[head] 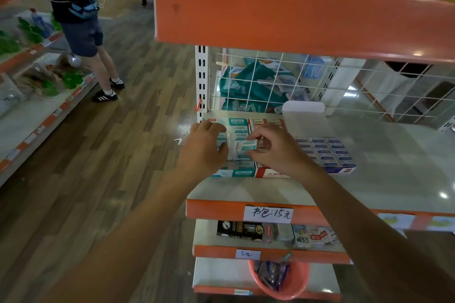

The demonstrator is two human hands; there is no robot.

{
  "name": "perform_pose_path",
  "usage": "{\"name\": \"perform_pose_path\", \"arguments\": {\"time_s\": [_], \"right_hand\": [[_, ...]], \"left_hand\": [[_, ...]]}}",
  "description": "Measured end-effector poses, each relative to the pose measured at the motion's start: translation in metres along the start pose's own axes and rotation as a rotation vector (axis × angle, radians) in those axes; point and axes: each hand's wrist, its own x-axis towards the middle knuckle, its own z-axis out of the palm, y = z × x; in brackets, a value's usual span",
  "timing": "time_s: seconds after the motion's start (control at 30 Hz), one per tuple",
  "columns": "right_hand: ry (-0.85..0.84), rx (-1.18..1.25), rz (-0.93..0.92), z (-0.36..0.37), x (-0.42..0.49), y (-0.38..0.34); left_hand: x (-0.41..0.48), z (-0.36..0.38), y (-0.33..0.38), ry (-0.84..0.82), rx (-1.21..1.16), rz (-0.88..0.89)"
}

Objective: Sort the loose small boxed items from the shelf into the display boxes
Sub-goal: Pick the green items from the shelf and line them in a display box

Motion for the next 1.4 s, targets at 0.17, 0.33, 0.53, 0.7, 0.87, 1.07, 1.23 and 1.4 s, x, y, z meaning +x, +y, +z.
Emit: {"name": "perform_pose_path", "arguments": {"time_s": [0.17,0.33,0.53,0.7,0.87,1.07,1.23,1.4], "right_hand": [[-0.040,-0.003,-0.069,0.014,-0.004,-0.010],[-0.026,-0.005,-0.138,0.027,-0.004,-0.013],[0.003,-0.071,-0.175,0.037,-0.006,-0.016],[0.023,-0.101,-0.198,0.043,-0.009,-0.018],[0.060,-0.142,-0.239,0.049,-0.012,-0.023],[0.035,-0.254,-0.392,0.056,-0.011,-0.019],[0.017,-0.278,-0.391,0.052,-0.014,-0.014],[0.030,-0.306,-0.344,0.048,-0.014,-0.002]], "left_hand": [[-0.013,-0.008,-0.016,-0.038,0.017,0.008],[-0.033,-0.006,-0.033,-0.044,0.020,0.071],[-0.039,-0.004,-0.047,-0.007,0.237,0.161],[-0.038,-0.003,-0.054,0.016,0.376,0.227],[-0.039,0.000,-0.057,0.034,0.407,0.249],[-0.041,-0.002,-0.056,0.049,0.416,0.276],[-0.045,-0.002,-0.053,0.045,0.441,0.388],[-0.048,0.001,-0.054,0.044,0.432,0.467]]}}
